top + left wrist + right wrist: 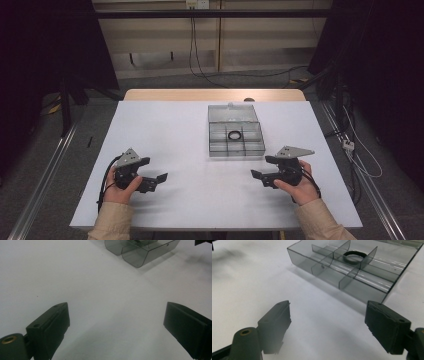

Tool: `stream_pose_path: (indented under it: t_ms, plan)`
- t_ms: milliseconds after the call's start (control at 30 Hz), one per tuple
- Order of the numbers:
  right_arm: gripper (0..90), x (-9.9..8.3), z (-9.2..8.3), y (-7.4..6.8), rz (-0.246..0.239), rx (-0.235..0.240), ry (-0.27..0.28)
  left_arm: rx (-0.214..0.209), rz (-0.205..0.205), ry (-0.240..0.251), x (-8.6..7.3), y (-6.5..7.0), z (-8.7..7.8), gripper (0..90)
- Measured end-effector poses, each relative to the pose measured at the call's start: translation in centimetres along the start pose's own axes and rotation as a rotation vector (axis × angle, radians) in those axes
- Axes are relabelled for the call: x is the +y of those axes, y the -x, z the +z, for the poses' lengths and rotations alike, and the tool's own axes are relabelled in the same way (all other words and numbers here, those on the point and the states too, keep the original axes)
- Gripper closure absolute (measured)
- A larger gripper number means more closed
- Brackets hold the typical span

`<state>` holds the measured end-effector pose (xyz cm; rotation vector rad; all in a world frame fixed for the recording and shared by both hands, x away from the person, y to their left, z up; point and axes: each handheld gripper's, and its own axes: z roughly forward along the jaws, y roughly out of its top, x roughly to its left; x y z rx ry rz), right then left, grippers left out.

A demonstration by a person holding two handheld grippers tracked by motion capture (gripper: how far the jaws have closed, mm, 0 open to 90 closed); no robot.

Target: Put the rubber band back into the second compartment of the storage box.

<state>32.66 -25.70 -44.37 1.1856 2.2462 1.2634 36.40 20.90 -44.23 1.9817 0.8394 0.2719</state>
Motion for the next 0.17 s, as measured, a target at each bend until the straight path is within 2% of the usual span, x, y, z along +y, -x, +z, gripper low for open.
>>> stream_pose_path:
  t_ms: [67, 167]
  plan:
    - [19.6, -0.52, -0.28, -0.01, -0.014, -0.007, 0.002, 0.0, -0.002, -0.002, -0.01, -0.02, 0.07, 6.6]
    - [19.1, -1.11, -0.56, 0.05, -0.008, -0.009, 0.013, 0.0, -0.004, -0.002, 0.01, -0.06, 0.15, 6.6]
